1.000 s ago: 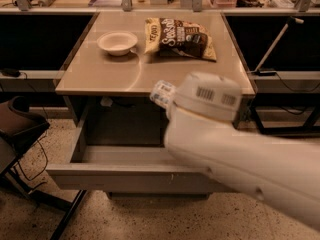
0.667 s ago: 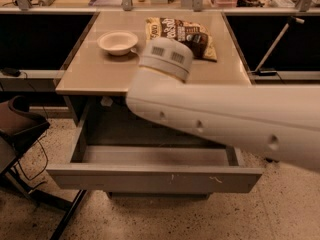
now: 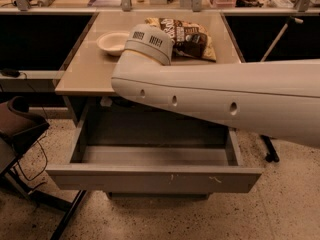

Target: Pick blue plastic bottle from top drawer and place on counter

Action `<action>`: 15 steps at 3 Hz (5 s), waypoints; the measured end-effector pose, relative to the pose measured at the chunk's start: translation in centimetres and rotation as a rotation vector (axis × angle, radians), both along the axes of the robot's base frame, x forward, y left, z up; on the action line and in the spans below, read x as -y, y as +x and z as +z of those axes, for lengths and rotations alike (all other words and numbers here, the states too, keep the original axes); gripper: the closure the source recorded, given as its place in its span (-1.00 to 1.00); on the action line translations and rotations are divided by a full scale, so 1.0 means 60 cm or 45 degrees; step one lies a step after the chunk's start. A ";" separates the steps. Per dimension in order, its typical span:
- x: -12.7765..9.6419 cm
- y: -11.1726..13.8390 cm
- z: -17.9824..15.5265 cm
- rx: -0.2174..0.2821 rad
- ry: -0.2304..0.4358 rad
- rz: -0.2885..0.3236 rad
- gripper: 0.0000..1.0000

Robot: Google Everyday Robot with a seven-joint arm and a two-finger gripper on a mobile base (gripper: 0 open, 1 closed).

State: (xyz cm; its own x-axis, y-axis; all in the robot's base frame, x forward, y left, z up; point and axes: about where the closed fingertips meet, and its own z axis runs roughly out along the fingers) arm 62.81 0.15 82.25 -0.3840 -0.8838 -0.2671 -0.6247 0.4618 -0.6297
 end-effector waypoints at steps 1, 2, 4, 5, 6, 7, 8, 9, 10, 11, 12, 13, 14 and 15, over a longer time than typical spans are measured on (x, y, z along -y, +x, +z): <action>0.020 0.002 -0.004 -0.019 0.025 -0.056 1.00; 0.082 0.022 0.105 0.050 -0.005 -0.137 1.00; 0.153 0.107 0.247 -0.025 -0.214 -0.154 1.00; 0.156 0.156 0.213 -0.067 -0.122 -0.052 1.00; 0.165 0.159 0.103 -0.142 0.123 0.007 1.00; 0.153 0.152 -0.008 -0.239 0.289 0.041 1.00; 0.153 0.152 0.004 -0.239 0.289 0.041 0.62; 0.153 0.152 0.004 -0.239 0.289 0.041 0.16; 0.153 0.152 0.004 -0.239 0.289 0.041 -0.31; 0.153 0.152 0.004 -0.239 0.289 0.041 -0.77; 0.153 0.152 0.003 -0.240 0.289 0.041 -1.00; 0.153 0.152 0.004 -0.240 0.289 0.041 -1.00; 0.171 0.155 0.040 -0.230 0.257 -0.037 -1.00; 0.180 0.135 0.157 -0.132 0.169 -0.166 -1.00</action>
Offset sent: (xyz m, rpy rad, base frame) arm 0.0495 -0.0998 0.2219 -0.1369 -0.1703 -0.0845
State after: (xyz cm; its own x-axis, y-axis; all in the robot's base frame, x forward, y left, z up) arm 70.89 -10.65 91.66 -0.5242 -0.7846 -0.3310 -0.6125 0.6174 -0.4936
